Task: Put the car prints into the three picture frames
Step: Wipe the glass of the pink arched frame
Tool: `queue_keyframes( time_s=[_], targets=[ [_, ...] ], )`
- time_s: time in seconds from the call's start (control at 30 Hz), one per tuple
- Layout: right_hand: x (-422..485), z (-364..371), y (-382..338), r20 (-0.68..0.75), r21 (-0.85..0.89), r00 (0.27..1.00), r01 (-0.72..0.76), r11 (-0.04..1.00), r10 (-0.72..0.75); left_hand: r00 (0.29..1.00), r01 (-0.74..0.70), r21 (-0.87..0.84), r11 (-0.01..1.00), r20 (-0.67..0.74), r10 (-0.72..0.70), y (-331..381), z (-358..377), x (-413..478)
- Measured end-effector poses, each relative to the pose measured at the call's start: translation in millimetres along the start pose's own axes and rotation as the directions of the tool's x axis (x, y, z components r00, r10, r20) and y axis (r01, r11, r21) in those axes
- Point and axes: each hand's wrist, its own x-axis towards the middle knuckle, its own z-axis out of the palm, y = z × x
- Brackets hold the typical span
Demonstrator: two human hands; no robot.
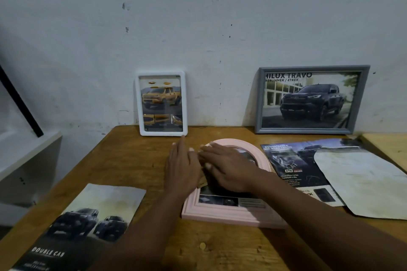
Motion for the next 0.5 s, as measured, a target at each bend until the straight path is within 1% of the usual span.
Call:
queue_keyframes(
  time_s=[0.07,0.13,0.2,0.27,0.33,0.37,0.43,0.5],
  targets=[
    [18,8,0,0.074,0.004,0.997,0.033,0.999,-0.033,0.997,-0.001,0.053,0.999,-0.079,0.005,-3,2,-7],
    [28,9,3,0.073,-0.030,0.997,0.015,0.999,-0.012,0.996,-0.019,0.095,0.995,-0.090,0.028,-2,2,-9],
    [35,6,15,0.045,-0.083,0.997,-0.052,0.995,0.056,0.994,-0.064,0.138,0.988,-0.074,0.075,-1,1,-10],
    [37,2,32,-0.006,-0.146,0.988,-0.156,0.977,0.157,0.982,-0.171,0.219,0.961,-0.038,0.184,1,2,-10],
    [33,-4,48,-0.082,-0.214,0.962,-0.273,0.938,0.261,0.960,-0.274,0.291,0.917,0.032,0.277,2,4,-10],
    [28,-7,53,-0.115,-0.226,0.945,-0.326,0.918,0.307,0.954,-0.298,0.323,0.898,0.067,0.292,3,5,-8],
    [17,-14,59,-0.152,-0.251,0.910,-0.413,0.876,0.385,0.953,-0.304,0.396,0.866,0.121,0.279,2,6,-5],
    [7,-22,60,-0.161,-0.293,0.888,-0.460,0.838,0.431,0.951,-0.309,0.459,0.833,0.163,0.263,0,7,-1]
  ],
)
